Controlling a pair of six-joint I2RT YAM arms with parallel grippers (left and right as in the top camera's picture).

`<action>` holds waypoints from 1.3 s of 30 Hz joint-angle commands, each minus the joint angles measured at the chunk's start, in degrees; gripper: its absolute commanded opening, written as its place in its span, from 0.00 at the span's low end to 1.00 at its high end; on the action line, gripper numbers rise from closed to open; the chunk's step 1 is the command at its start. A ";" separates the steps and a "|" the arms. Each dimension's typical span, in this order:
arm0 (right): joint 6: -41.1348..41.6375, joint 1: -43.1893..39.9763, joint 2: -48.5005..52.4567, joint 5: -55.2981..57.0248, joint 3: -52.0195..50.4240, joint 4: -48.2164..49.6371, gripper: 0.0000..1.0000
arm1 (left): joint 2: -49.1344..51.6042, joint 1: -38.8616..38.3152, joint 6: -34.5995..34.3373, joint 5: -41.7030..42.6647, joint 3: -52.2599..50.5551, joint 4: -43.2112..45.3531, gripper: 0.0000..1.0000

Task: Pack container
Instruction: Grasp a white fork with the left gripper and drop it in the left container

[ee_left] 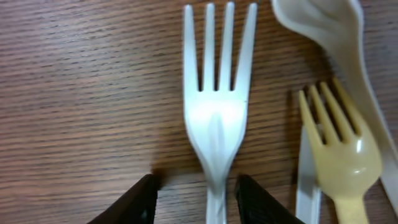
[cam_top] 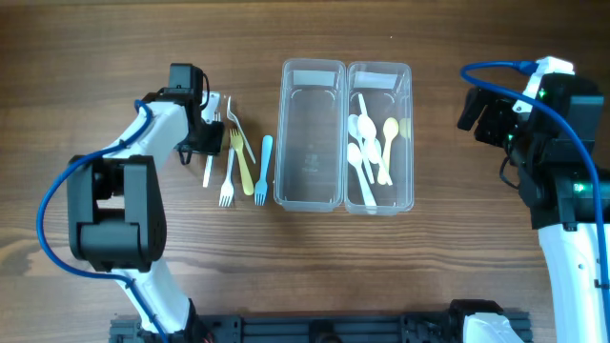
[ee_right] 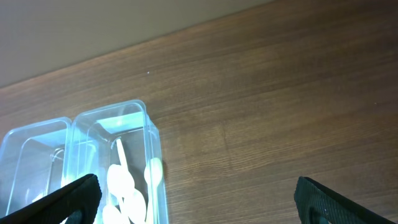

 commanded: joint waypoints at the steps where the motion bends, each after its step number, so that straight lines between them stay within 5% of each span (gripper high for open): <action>1: -0.50 -0.09 -0.24 -0.90 0.57 0.15 1.00 | 1.90 -1.60 0.13 -0.57 0.74 -0.52 0.29; 6: -0.48 -0.09 -0.24 -0.90 0.57 0.15 1.00 | 1.90 -2.12 0.09 -0.57 0.76 -3.28 0.04; 12: -0.48 -0.09 -0.24 -0.90 0.57 0.15 1.00 | -5.11 -2.60 -6.49 -3.96 6.91 -12.07 0.04; 15: -0.48 -0.09 -0.24 -0.90 0.57 0.15 1.00 | -13.22 -7.45 -9.18 -3.48 15.06 -21.90 0.04; 18: -0.48 -0.09 -0.24 -0.90 0.57 0.15 1.00 | -21.22 -17.90 -16.31 -2.89 16.13 -22.03 0.04; 23: -0.50 -0.09 -0.24 -0.90 0.57 0.15 1.00 | -17.77 -28.94 -31.89 -2.89 16.00 -18.27 0.04; 27: -0.50 -0.09 -0.24 -0.90 0.57 0.15 1.00 | -8.11 -33.09 -32.74 -2.84 16.00 -13.27 0.04; 28: -0.48 -0.09 -0.24 -0.90 0.57 0.15 1.00 | -6.64 -33.31 -32.76 -2.78 16.00 -12.81 0.07; 33: -0.48 -0.09 -0.24 -0.90 0.57 0.13 1.00 | -6.49 -32.24 -32.68 -0.74 17.84 -12.11 0.61; 39: -0.50 -0.09 -0.24 -0.90 0.57 0.13 1.00 | -15.41 -21.70 -32.48 -13.18 20.87 -22.34 0.72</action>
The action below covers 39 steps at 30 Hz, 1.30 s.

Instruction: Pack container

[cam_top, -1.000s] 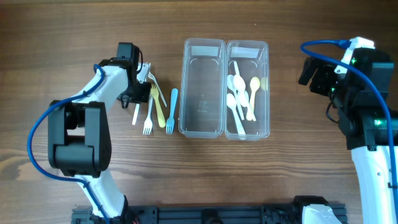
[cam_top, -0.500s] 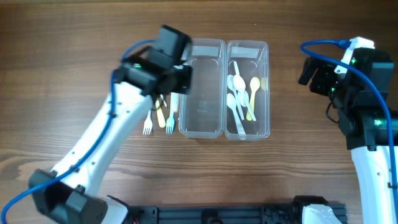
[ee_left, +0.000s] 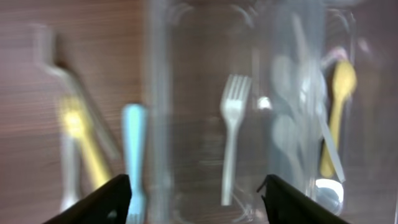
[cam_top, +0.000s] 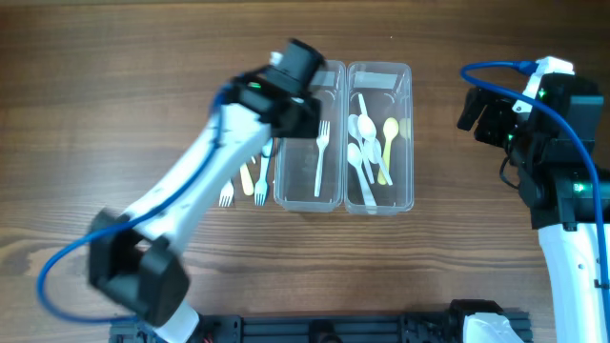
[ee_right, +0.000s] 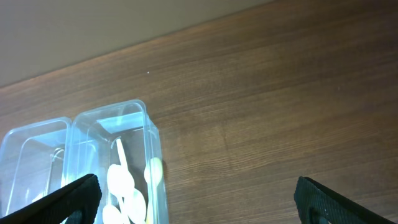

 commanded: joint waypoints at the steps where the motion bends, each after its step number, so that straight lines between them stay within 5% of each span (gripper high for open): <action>1: -0.48 -0.09 -0.24 -0.90 0.55 0.13 1.00 | -3.89 8.83 -0.04 -10.03 1.27 -5.51 0.72; 7: -0.48 -0.09 -0.24 -0.90 0.55 0.13 1.00 | 2.75 21.70 3.21 -0.46 -9.20 -5.20 0.61; 19: -0.48 -0.09 -0.24 -0.90 0.55 0.13 1.00 | 4.74 21.86 19.63 8.83 -26.82 9.70 0.45; 26: -0.48 -0.09 -0.24 -0.90 0.55 0.11 1.00 | 4.76 21.86 19.54 8.81 -31.69 15.32 0.38; 33: -0.48 -0.09 -0.24 -0.90 0.55 0.11 1.00 | 4.39 21.86 19.54 8.55 -31.67 13.99 0.12; 39: -0.50 -0.09 0.44 -0.90 0.55 -0.04 1.00 | -3.13 21.86 19.26 8.37 -21.51 -0.55 0.06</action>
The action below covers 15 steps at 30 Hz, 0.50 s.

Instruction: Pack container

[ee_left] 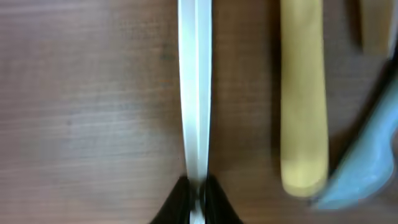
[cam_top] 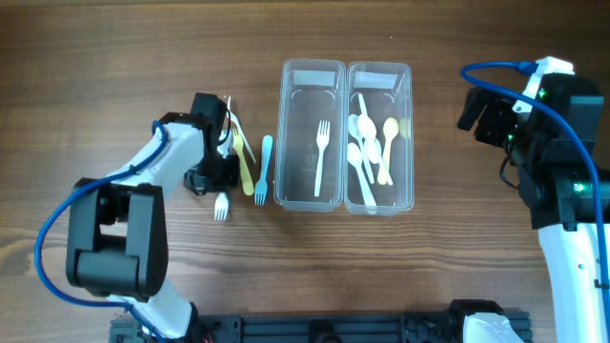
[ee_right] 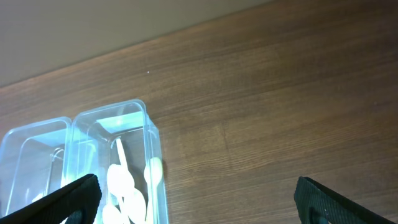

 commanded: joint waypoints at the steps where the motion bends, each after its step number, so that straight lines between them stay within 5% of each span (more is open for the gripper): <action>1: -0.50 -0.09 0.66 -0.90 0.55 0.11 1.00 | -7.82 -0.04 -0.37 1.11 9.18 -7.76 0.06; 6: -0.50 -0.09 0.81 -0.90 0.55 0.09 1.00 | -19.23 -4.68 -7.76 15.67 15.54 -6.60 0.06; 10: -0.48 -0.09 0.92 -0.90 0.55 0.09 1.00 | -18.36 -16.39 -12.28 8.66 14.82 2.84 0.06; 15: -0.48 -0.09 1.16 -0.90 0.55 0.09 1.00 | -1.86 -24.85 -15.56 2.23 14.82 12.66 0.08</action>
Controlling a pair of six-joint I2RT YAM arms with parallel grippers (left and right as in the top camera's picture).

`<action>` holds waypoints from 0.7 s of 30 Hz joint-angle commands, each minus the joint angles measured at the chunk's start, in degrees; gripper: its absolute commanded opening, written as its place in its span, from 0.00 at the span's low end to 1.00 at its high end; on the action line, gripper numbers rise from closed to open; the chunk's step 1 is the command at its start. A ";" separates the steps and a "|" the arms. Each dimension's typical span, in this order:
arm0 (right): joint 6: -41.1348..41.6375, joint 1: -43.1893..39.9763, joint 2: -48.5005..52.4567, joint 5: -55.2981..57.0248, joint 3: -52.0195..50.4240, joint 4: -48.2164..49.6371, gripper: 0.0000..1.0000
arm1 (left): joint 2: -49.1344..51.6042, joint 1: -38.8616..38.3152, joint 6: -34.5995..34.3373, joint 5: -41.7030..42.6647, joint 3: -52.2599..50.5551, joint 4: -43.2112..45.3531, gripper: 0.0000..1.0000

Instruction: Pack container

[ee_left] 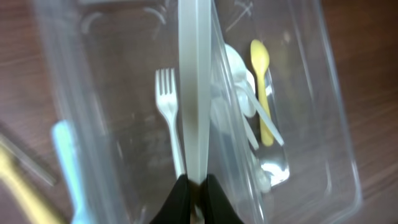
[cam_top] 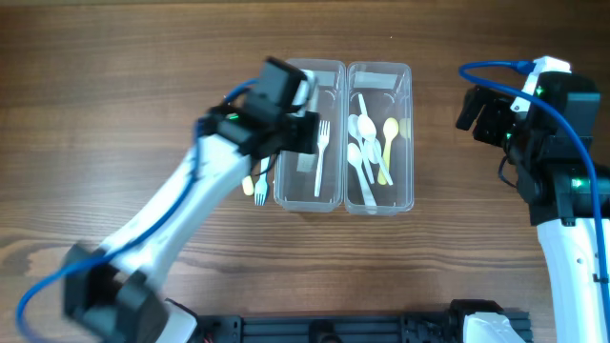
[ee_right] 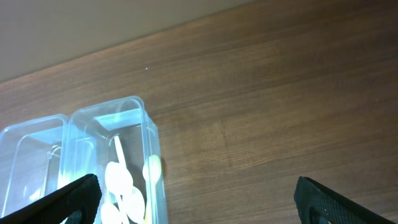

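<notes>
My left gripper [ee_left: 194, 186] is shut on the handle of a white fork [ee_left: 193, 87], held above the clear left container [cam_top: 313, 67]. Another white fork [cam_top: 320, 157] lies inside that container. The right container [cam_top: 379, 69] holds several white spoons [cam_top: 362, 152] and a yellow spoon [cam_top: 389, 143]. A blue fork [cam_top: 259, 193] and a yellow fork [cam_top: 247, 181] lie on the table just left of the containers, partly hidden by my left arm. My right gripper [ee_right: 199, 199] stands open and holds nothing, off to the right of the containers.
The two containers stand side by side at the middle of the wooden table [cam_top: 114, 57]. The right arm's base and blue cable [cam_top: 562, 143] occupy the right edge. In the right wrist view the table's far edge [ee_right: 186, 25] meets a grey wall.
My left gripper was shut on a white fork lying on the table left of the containers. It now holds that fork above the left container. The right arm has not moved.
My left gripper stood open around a white fork on the table while the left container was empty. Then it was open over the container with that fork lying inside. It was back at the table, shut on a second white fork, now held over the container.
</notes>
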 commanded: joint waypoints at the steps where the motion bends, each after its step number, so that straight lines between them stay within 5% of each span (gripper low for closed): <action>1: -0.48 -0.09 0.26 -0.87 0.55 0.09 1.00 | 10.64 -2.01 -4.79 -3.52 -0.44 3.45 0.11; 2: -0.48 -0.09 0.35 -0.87 0.55 0.09 1.00 | 12.61 -1.92 -5.86 -3.52 -0.42 4.52 0.15; 6: -0.48 -0.09 0.61 -0.87 0.55 0.09 1.00 | 10.86 -0.20 -5.84 -3.50 4.07 -1.20 0.63; 8: -0.50 -0.09 0.79 -0.87 0.55 0.09 1.00 | 7.85 1.42 -5.77 -3.54 8.48 -6.86 0.64; 11: -0.50 -0.09 1.33 -0.87 0.55 0.07 1.00 | 2.25 6.56 -6.84 -5.92 10.40 -11.78 0.52; 14: -0.50 -0.09 1.81 -0.87 0.55 0.07 1.00 | 2.58 10.86 -12.98 -12.96 8.70 -16.76 0.56; 17: -0.50 -0.09 2.19 -0.87 0.55 0.07 1.00 | 3.78 13.22 -15.30 -12.90 1.62 -14.82 0.63; 21: -0.48 -0.09 2.23 -0.87 0.55 0.09 1.00 | 8.41 13.27 -20.44 -12.96 -6.47 -9.11 0.61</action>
